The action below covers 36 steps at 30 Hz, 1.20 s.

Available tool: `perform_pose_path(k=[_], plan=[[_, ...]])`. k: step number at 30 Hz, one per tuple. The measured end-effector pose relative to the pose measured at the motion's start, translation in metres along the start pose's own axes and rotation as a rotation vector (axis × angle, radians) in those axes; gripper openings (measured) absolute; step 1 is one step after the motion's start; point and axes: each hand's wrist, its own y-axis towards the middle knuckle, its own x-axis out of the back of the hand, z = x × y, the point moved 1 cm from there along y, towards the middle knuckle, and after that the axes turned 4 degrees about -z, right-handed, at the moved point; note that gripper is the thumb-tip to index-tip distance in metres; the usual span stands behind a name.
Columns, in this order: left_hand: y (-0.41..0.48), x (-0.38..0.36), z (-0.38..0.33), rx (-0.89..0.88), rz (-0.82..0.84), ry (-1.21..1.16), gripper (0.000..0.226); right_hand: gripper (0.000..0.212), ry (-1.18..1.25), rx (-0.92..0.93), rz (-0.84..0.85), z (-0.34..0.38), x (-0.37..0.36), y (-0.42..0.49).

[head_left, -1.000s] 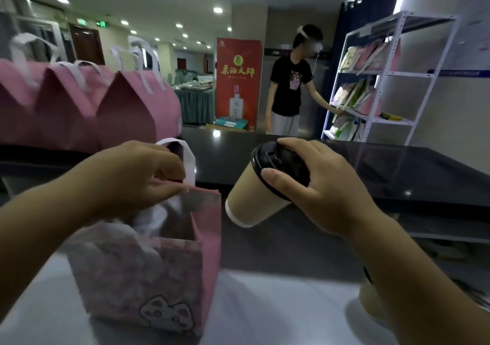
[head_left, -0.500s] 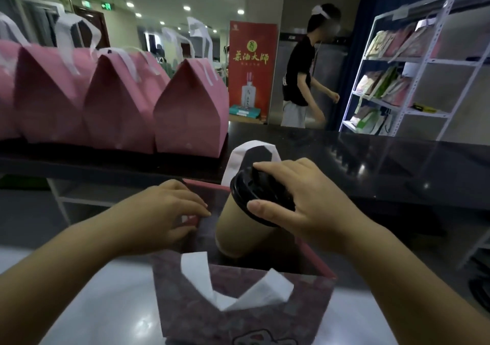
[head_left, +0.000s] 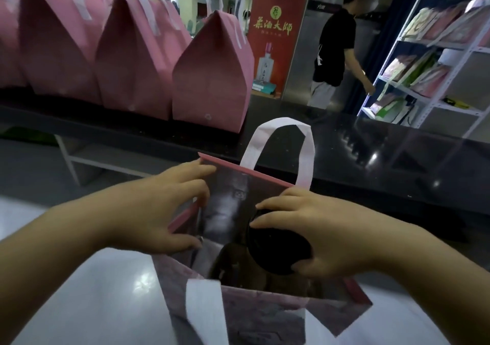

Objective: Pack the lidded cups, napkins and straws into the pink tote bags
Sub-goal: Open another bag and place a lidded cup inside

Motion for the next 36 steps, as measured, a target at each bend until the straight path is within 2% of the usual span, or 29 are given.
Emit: perform_pose_path(k=[3,11,17,21,36], plan=[[-0.005,-0.001,-0.008,0.027,0.035,0.032,0.057,0.079,-0.046,0.005,0.025,0.002,-0.012,0.015],[-0.002,-0.006,-0.012,0.0,0.02,-0.026,0.072,0.068,-0.105,0.025,0.127,0.004,-0.04,0.054],[0.003,-0.01,-0.008,-0.015,-0.008,-0.064,0.068,0.069,-0.163,0.036,0.211,0.005,-0.052,0.068],[0.006,-0.011,-0.005,-0.019,-0.014,-0.078,0.068,0.065,-0.109,0.089,0.232,0.007,-0.052,0.072],[0.01,-0.012,0.0,-0.021,-0.119,-0.076,0.07,0.079,-0.106,0.128,0.342,0.011,-0.072,0.077]])
